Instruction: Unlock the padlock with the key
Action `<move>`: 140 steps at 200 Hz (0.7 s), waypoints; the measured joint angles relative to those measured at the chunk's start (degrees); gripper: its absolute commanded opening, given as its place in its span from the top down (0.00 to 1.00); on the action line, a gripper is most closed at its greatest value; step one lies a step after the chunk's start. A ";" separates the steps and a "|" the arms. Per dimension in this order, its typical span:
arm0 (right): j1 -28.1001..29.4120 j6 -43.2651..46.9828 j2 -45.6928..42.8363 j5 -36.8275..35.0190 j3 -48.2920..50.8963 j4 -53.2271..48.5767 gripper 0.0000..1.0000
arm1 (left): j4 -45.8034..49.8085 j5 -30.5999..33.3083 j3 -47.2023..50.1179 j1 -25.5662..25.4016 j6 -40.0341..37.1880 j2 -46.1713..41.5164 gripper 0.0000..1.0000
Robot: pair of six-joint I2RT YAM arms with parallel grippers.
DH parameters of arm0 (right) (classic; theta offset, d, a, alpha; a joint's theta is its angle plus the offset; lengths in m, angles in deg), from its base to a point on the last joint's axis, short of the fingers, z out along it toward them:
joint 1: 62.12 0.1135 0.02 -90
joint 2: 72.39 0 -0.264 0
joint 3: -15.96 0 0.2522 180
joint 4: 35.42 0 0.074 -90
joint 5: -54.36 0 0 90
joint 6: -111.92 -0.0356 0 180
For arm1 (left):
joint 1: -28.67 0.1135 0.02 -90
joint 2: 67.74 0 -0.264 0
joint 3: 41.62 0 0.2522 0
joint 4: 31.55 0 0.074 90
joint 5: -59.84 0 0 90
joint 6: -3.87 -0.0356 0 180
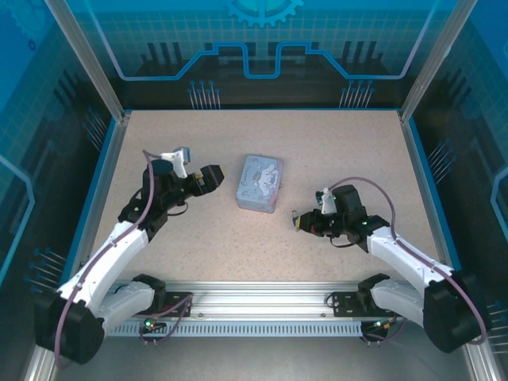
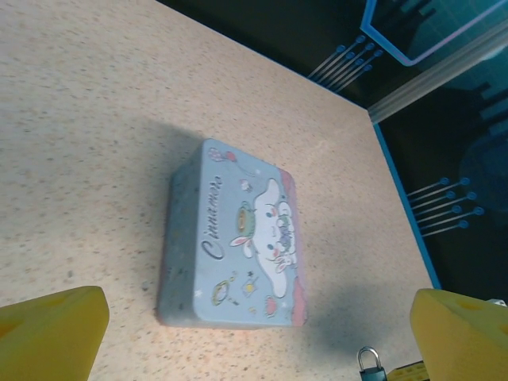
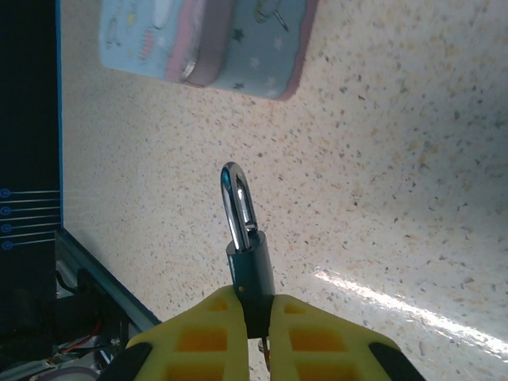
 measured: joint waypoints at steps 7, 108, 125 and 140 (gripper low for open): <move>0.00 -0.83 1.22 0.24 0.68 1.33 0.90 | 0.83 0.70 0.46 0.15 -0.39 -1.01 0.01; 2.12 -5.79 15.80 0.83 2.12 13.44 0.89 | 5.09 3.48 2.47 1.20 -0.79 -3.39 0.01; 2.23 -6.08 17.31 0.44 2.16 14.62 0.89 | 5.25 3.52 2.51 1.22 -0.79 -3.39 0.01; 2.27 -6.27 18.62 0.24 2.16 15.30 0.89 | 5.27 3.52 2.80 1.22 -0.79 -3.39 0.01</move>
